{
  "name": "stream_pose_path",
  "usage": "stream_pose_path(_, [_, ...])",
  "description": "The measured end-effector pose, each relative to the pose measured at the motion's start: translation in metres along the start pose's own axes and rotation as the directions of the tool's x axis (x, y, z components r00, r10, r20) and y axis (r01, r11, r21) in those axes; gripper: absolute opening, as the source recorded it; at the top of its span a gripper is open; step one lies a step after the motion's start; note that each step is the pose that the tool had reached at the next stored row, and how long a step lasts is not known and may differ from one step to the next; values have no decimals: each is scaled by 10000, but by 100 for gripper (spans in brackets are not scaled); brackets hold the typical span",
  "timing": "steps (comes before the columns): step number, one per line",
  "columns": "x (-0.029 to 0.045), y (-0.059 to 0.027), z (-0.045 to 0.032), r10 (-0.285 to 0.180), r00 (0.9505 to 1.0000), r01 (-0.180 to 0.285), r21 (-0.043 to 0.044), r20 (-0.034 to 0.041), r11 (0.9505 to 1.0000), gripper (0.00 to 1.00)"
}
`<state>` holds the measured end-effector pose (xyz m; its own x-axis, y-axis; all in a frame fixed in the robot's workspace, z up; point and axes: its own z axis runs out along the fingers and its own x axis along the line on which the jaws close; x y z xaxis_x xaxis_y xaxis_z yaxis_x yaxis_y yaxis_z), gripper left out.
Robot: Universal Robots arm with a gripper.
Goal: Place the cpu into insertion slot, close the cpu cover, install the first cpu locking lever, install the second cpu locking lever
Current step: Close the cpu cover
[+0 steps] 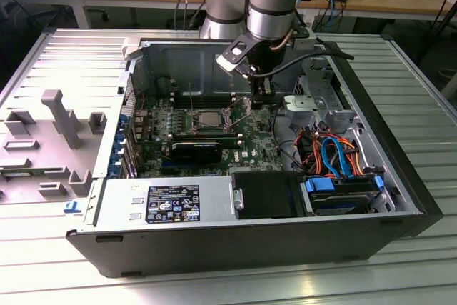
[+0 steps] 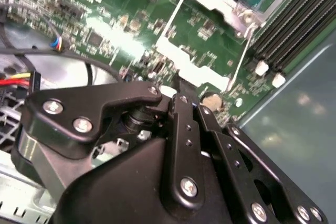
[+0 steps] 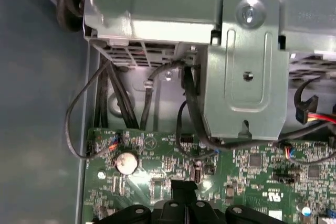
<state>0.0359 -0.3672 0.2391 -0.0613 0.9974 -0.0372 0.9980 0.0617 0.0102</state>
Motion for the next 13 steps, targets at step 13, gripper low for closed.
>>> stream_pose_path(13, [13, -279, -117, 3, 9997, -4, -16, -256, 10000, 11])
